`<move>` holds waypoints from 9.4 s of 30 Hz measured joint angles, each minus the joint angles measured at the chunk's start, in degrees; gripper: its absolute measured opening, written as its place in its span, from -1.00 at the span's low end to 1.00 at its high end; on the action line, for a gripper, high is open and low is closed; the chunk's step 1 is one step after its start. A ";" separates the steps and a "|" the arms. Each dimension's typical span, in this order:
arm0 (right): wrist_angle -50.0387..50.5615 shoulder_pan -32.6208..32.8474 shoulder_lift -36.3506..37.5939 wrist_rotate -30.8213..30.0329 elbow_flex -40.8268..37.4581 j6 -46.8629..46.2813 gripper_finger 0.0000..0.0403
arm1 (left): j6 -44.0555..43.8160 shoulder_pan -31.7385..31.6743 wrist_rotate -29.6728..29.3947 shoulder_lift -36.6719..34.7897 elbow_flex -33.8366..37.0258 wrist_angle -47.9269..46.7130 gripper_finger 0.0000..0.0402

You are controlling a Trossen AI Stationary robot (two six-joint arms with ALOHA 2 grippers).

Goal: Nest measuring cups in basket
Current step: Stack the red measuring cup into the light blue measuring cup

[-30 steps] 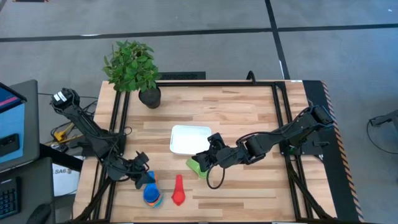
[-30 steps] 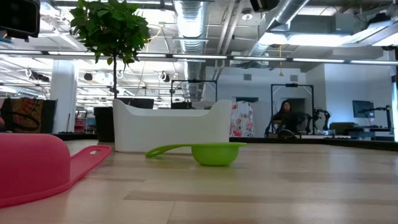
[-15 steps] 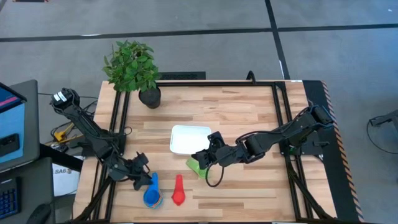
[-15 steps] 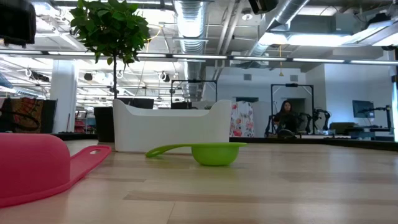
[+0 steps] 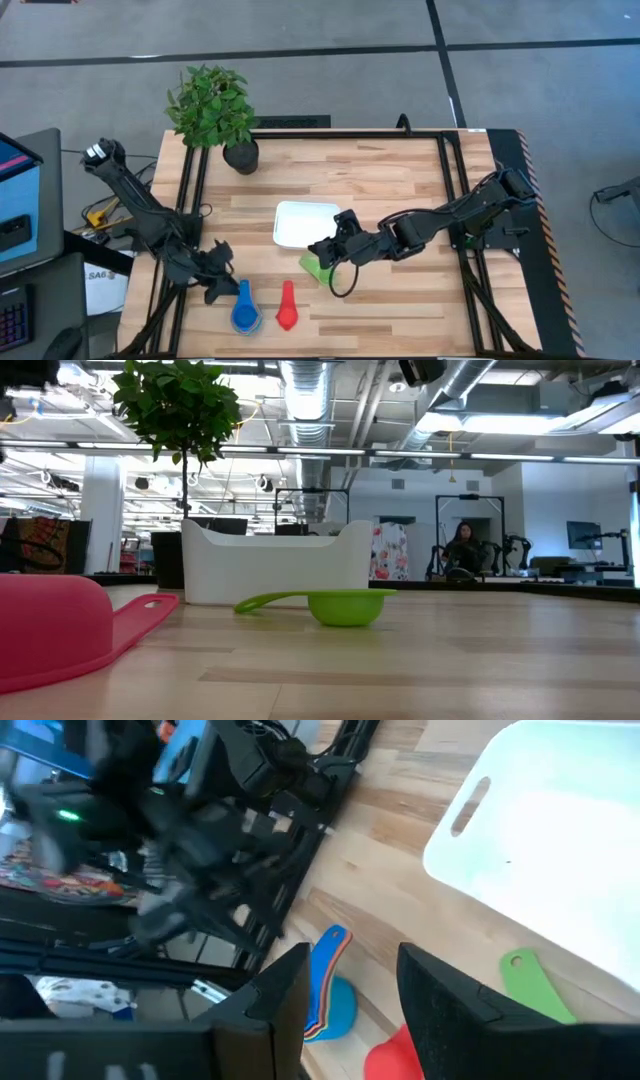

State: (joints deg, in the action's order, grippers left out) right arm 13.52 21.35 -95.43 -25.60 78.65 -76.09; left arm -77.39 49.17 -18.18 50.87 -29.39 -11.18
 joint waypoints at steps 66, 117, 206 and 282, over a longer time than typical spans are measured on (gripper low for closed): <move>22.93 -3.07 -48.34 22.31 43.00 41.18 0.23 | 2.56 5.94 -9.50 -1.37 -4.60 -27.04 -0.97; 8.60 4.76 -48.38 31.72 42.82 85.05 0.98 | -0.92 5.86 -8.26 -1.40 -4.58 -27.96 -1.00; -41.25 -16.33 -20.77 57.46 42.88 25.37 0.34 | 97.51 -18.41 -8.87 2.82 -4.60 78.34 -0.28; -46.60 -22.62 -20.77 74.90 42.87 17.61 0.45 | 70.48 -35.58 15.79 0.74 -9.67 62.24 -0.99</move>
State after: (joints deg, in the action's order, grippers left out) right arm -33.08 -1.27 -116.20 49.29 121.52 -58.48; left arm -6.91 13.58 -2.39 51.61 -39.06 51.06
